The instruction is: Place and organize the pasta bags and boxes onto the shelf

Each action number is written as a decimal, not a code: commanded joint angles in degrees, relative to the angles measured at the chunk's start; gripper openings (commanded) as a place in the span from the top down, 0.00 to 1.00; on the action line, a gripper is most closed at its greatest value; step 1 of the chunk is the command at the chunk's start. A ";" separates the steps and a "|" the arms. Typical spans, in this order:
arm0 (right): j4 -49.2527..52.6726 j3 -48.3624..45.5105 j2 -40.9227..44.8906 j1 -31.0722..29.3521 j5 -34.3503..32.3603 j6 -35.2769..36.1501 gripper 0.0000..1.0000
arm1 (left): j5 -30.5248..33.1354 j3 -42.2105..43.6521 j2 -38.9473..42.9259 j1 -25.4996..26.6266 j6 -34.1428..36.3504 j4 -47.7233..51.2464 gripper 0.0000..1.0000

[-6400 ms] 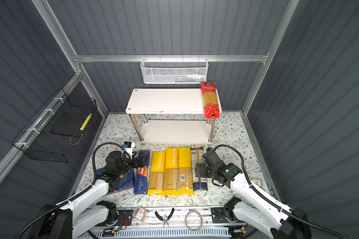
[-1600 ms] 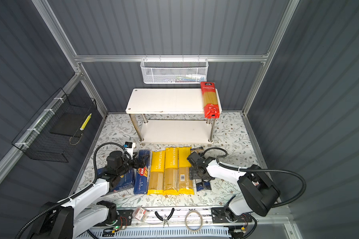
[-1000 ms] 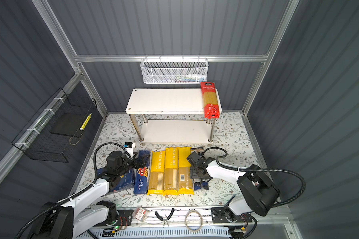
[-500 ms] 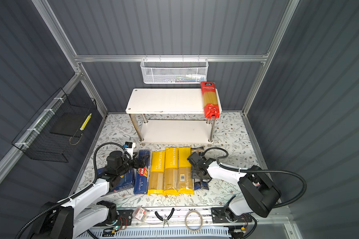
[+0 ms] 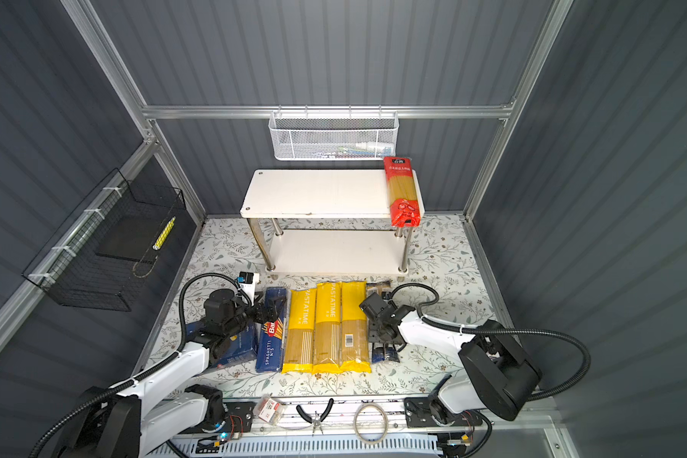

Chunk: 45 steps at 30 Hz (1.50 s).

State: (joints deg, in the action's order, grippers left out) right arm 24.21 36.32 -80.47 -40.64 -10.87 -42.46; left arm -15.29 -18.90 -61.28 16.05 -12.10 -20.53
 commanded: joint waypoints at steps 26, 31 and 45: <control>5.41 -4.65 3.96 1.83 2.58 -3.07 0.70 | -2.84 -1.48 -1.97 0.03 1.48 -0.19 0.01; 5.79 -3.74 4.98 1.85 2.65 -3.07 0.73 | -3.17 -2.21 -4.01 0.02 1.46 -0.53 0.01; 3.70 -5.26 12.12 2.45 3.93 -2.81 0.82 | -4.35 -1.49 -1.85 0.03 1.38 -0.02 0.01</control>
State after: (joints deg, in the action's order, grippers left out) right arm 28.27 31.68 -69.97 -38.68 -7.92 -44.97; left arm -18.17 -19.55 -63.13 16.05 -11.57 -20.60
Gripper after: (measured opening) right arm 0.388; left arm 0.993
